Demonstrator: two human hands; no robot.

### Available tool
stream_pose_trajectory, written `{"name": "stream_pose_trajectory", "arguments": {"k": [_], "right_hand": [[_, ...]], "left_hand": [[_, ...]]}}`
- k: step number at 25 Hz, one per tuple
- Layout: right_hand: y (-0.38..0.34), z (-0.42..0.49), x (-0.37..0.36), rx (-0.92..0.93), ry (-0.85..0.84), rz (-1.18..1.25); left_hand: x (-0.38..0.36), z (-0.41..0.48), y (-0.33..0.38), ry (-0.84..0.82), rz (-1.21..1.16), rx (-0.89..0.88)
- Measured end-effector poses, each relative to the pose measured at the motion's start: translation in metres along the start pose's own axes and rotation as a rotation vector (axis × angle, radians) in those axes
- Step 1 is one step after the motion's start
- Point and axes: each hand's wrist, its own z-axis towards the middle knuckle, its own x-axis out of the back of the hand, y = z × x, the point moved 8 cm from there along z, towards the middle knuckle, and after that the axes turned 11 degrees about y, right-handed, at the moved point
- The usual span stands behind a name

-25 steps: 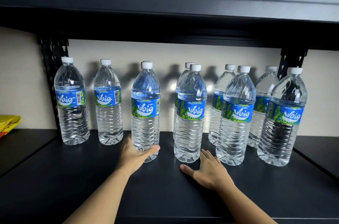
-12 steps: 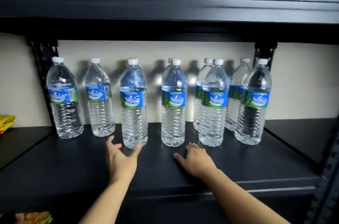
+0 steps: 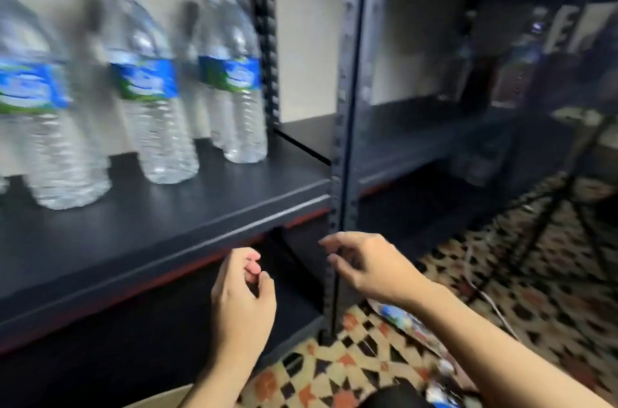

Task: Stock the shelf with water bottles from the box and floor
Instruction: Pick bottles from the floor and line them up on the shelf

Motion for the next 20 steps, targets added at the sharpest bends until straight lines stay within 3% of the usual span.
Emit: {"name": "stream_pose_trajectory", "arguments": {"k": [5,8,14,20], "right_hand": [[0.180,-0.094,0.025,-0.502,0.104,-0.089],[0.250,-0.164,0.002,-0.799,0.075,-0.071],[0.318,-0.285,-0.106,-1.341,0.002,0.051],[0.326,-0.347,-0.196,-1.632,0.000,0.075]], "left_hand": [[-0.113,-0.074,-0.008,-0.326,0.043,0.082],[-0.167,-0.123,-0.029,-0.505,0.116,0.127],[-0.251,-0.196,-0.083,-0.831,0.314,0.239],[-0.326,-0.233,-0.126,-1.011,0.434,0.416]]}}
